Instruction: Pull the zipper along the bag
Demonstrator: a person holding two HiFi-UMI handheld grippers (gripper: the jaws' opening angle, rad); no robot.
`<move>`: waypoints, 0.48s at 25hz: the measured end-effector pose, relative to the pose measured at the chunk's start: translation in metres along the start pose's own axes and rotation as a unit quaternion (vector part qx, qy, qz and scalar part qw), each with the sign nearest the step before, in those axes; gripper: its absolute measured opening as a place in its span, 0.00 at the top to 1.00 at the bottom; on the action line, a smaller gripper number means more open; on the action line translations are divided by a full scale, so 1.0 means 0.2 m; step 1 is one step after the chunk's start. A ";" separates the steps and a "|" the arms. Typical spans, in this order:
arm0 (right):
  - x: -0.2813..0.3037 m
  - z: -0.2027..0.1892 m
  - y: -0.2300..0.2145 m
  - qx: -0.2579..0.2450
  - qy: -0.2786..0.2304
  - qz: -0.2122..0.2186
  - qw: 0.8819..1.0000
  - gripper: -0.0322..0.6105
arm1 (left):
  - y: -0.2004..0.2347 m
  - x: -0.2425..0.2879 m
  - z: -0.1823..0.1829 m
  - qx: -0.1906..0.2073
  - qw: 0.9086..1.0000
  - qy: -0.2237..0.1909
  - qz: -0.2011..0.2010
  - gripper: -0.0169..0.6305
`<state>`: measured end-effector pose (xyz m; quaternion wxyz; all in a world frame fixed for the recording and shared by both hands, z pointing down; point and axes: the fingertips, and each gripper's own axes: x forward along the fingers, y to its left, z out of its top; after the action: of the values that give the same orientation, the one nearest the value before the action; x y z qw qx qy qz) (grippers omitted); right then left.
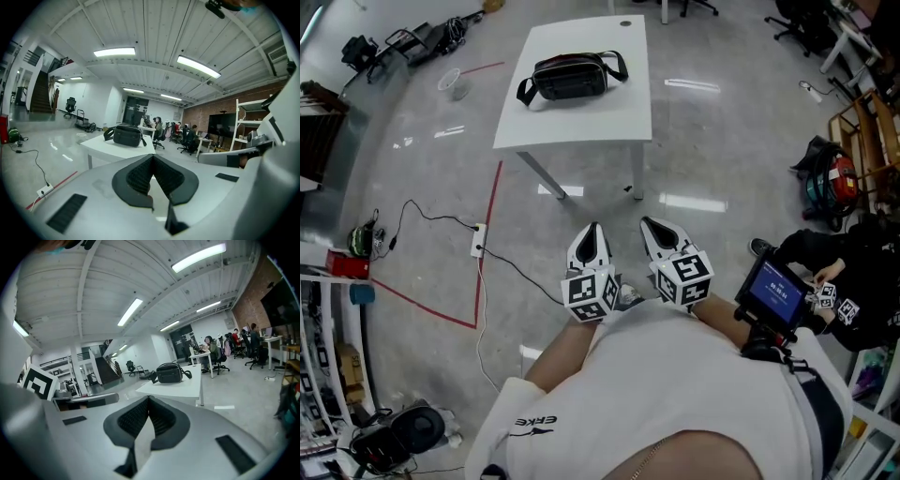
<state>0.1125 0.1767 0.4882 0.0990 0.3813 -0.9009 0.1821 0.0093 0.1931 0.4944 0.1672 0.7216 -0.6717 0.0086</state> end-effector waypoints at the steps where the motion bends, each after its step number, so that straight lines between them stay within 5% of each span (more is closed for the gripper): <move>1: 0.02 0.00 0.00 0.002 0.000 -0.006 1.000 0.94 | 0.02 0.01 0.01 0.002 1.000 0.002 -0.005 0.97; 12: 0.18 0.07 -0.06 0.003 0.001 -0.037 0.999 0.94 | 0.10 0.20 0.06 0.020 0.999 0.015 -0.040 0.97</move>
<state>0.0959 0.1405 0.4890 0.1056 0.4146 -0.8856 0.1810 -0.0079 0.1517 0.4976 0.1633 0.7511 -0.6392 0.0258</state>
